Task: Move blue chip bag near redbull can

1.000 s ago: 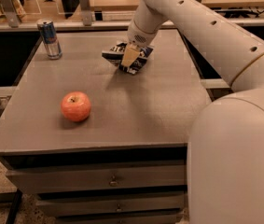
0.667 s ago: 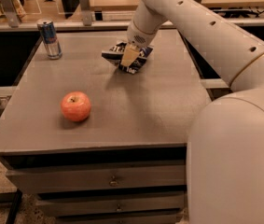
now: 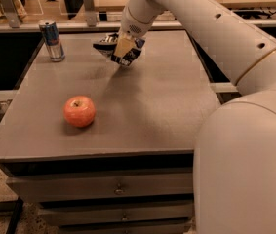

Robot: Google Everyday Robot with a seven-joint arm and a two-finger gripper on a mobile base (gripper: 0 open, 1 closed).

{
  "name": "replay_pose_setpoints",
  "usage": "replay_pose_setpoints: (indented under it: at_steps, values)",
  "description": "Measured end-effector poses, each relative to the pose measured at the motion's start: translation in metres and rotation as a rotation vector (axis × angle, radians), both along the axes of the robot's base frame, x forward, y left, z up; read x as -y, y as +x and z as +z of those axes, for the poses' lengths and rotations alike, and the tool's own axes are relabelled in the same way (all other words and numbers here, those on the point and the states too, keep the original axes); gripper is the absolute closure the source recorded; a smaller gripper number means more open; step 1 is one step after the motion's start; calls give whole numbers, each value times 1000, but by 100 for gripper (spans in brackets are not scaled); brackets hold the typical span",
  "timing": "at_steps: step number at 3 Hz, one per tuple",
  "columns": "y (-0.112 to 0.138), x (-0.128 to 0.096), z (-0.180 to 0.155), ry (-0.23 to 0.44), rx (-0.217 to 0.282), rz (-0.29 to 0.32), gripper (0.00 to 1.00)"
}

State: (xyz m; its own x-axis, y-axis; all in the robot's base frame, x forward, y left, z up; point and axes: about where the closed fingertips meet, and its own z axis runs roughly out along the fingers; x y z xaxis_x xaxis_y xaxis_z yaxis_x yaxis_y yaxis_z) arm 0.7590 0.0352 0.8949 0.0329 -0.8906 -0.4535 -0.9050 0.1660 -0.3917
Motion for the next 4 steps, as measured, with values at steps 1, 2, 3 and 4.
replay_pose_setpoints:
  at_steps: [1, 2, 3, 4]
  values:
    - [5, -28, 24, 19, 60, 51, 100]
    - [18, -61, 32, 24, 91, 110, 100]
    - [28, -96, 39, 56, 123, 172, 84]
    - [33, -124, 45, 94, 147, 225, 61]
